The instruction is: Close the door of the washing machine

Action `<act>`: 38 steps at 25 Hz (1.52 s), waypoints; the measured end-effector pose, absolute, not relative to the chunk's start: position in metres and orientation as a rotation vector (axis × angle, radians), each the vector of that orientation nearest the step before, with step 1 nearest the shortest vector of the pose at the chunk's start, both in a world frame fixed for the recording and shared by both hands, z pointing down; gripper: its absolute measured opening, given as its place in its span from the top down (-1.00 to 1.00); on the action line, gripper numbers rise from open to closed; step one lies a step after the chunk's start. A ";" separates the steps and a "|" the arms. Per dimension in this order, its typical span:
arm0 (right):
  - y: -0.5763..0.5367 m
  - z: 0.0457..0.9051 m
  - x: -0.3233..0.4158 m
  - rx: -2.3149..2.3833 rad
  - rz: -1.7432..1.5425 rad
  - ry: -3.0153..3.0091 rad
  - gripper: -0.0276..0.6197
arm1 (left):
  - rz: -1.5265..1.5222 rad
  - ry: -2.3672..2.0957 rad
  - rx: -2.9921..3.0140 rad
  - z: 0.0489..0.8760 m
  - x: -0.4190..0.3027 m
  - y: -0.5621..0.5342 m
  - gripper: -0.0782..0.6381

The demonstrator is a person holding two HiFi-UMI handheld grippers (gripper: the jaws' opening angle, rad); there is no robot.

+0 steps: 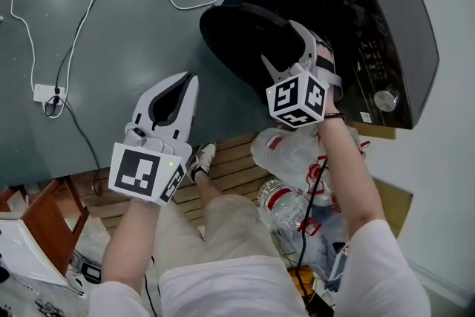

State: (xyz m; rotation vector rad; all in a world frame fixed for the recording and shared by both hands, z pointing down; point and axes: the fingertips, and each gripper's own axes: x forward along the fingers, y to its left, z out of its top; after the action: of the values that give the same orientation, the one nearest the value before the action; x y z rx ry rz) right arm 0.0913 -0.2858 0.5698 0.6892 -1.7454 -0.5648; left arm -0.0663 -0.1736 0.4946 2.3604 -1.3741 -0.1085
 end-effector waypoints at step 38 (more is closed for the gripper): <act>-0.373 0.568 0.163 0.787 -0.713 -1.471 0.18 | -0.113 -1.375 2.318 0.488 -0.040 -0.196 0.77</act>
State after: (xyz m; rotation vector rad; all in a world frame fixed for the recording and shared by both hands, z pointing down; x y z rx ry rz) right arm 0.1626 -0.3730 0.5682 0.7870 -1.4708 -0.7132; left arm -0.0398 -0.1964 0.4880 2.3180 -1.3748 -0.1132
